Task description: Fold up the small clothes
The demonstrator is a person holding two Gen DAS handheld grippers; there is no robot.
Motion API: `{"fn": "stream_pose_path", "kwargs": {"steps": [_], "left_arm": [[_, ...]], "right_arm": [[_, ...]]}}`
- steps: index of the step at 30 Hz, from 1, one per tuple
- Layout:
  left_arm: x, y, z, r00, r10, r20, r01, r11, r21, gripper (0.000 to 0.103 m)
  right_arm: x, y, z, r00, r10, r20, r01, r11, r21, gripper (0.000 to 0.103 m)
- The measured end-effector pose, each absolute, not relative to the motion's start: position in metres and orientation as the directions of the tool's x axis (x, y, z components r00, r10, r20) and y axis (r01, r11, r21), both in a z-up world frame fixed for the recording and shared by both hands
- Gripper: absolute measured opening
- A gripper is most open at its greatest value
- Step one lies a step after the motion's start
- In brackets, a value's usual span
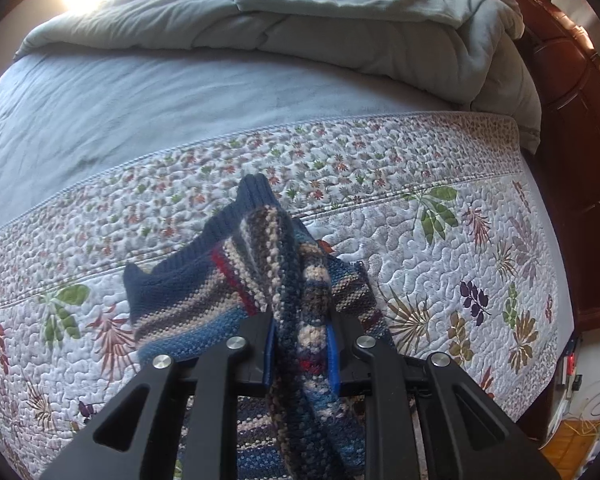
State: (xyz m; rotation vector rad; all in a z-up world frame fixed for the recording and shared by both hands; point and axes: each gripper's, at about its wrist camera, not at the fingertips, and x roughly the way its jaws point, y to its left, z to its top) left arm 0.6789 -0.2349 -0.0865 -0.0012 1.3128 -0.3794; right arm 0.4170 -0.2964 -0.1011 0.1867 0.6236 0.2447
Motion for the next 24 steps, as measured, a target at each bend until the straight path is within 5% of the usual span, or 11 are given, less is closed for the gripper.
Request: {"fn": "stream_pose_path", "kwargs": {"steps": [24], "left_arm": [[0.676,-0.288,-0.167,0.133,-0.22,-0.966,0.295,0.94,-0.174,0.02]], "right_arm": [[0.425,-0.347,-0.168,0.686,0.337,-0.645,-0.103,0.922,0.372,0.01]]}}
